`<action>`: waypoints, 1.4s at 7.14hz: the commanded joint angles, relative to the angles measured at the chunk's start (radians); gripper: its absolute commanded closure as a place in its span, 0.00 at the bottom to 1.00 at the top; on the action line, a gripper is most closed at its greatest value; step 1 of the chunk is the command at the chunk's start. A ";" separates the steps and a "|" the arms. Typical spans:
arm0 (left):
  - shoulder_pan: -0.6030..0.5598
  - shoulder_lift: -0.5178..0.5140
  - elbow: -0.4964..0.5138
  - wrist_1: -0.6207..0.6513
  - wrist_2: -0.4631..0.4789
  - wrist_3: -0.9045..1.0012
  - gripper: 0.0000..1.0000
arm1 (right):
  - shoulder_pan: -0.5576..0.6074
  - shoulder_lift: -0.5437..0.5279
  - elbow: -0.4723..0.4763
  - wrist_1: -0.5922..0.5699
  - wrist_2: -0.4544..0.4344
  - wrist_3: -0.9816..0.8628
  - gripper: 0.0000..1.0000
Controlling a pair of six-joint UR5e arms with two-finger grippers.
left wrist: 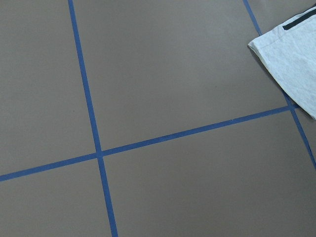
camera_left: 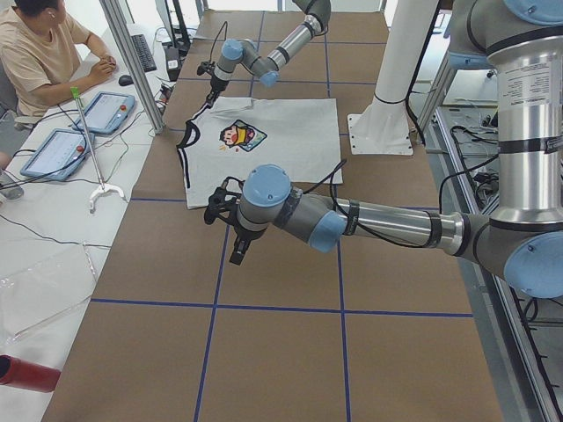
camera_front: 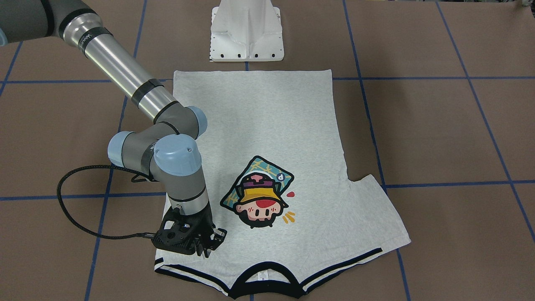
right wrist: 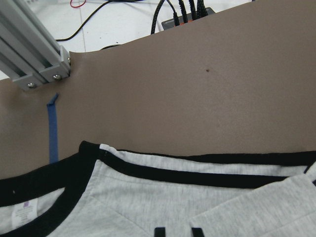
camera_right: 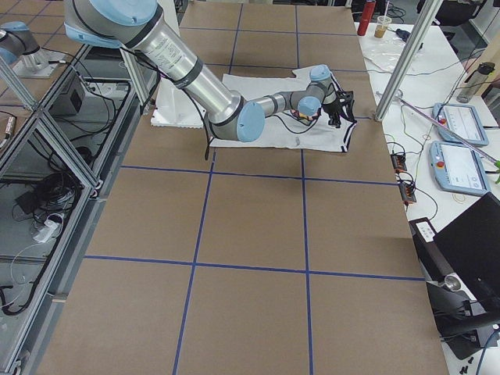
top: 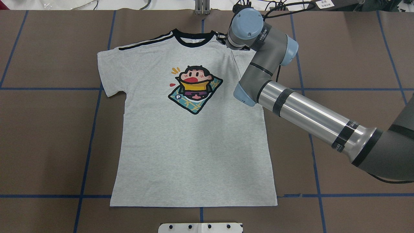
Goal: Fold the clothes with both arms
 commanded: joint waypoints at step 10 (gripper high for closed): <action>0.529 -0.717 0.918 -0.577 0.358 -0.757 0.33 | 0.012 -0.623 0.971 -0.155 0.223 0.094 0.00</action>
